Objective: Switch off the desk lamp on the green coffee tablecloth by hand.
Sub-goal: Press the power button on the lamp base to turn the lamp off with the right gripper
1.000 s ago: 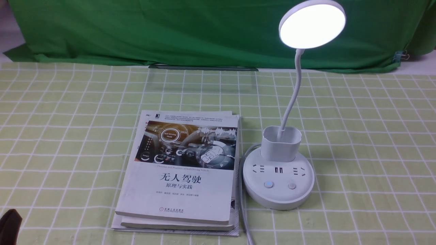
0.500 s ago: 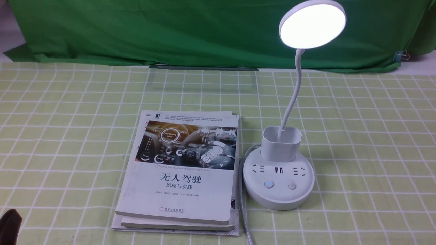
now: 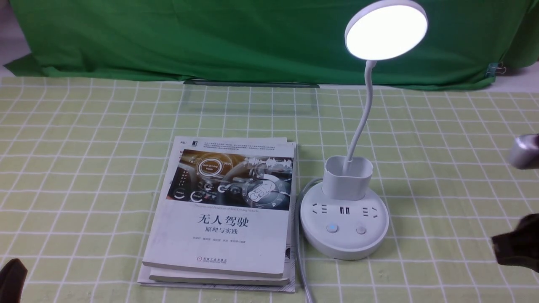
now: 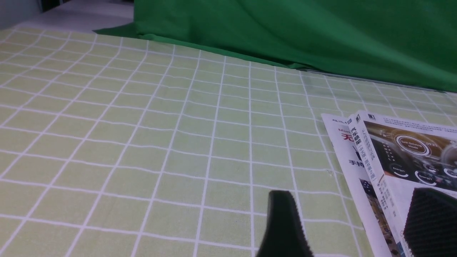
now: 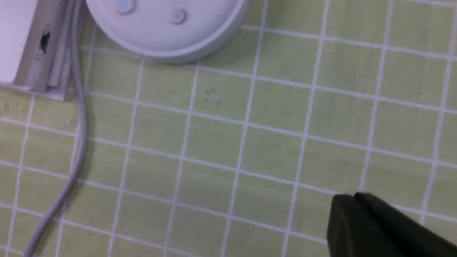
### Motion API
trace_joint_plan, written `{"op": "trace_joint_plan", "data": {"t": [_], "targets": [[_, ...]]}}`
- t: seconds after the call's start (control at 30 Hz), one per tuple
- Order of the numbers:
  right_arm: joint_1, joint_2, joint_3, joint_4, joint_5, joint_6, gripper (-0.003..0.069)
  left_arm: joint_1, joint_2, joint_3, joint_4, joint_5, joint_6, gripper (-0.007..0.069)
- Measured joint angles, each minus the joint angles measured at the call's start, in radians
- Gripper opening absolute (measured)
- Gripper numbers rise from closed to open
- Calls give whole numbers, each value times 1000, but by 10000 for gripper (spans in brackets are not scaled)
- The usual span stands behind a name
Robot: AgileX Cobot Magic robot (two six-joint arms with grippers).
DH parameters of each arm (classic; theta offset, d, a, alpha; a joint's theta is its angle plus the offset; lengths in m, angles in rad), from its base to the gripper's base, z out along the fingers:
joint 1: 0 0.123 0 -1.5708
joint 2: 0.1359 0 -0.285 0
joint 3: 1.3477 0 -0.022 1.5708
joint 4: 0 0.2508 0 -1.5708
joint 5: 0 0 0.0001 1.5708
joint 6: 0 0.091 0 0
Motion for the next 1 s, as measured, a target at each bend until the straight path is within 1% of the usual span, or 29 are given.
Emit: {"op": "trace_joint_plan", "data": {"t": [0.03, 0.1, 0.13, 0.17, 0.2, 0.27, 0.3, 0.37, 0.5, 0.73, 1.0], "targets": [[7, 21, -8, 0, 0, 0, 43, 0, 0, 0, 0, 0, 0, 410], [104, 147, -61, -1, -30, -2, 43, 0, 0, 0, 0, 0, 0, 410], [131, 193, -82, -1, -46, -5, 43, 0, 0, 0, 0, 0, 0, 410], [138, 193, -82, -1, -46, -5, 43, 0, 0, 0, 0, 0, 0, 410], [188, 282, -130, -1, -66, -13, 43, 0, 0, 0, 0, 0, 0, 410], [225, 368, -181, -1, -80, -21, 43, 0, 0, 0, 0, 0, 0, 410], [227, 368, -181, -1, -80, -21, 43, 0, 0, 0, 0, 0, 0, 410], [242, 469, -244, -3, -83, -24, 43, 0, 0, 0, 0, 0, 0, 410], [241, 577, -324, -19, -87, -27, 43, 0, 0, 0, 0, 0, 0, 410], [241, 667, -421, -22, -90, -35, 43, 0, 0, 0, 0, 0, 0, 410], [241, 746, -444, -31, -90, -43, 43, 0, 0, 0, 0, 0, 0, 410]]}}
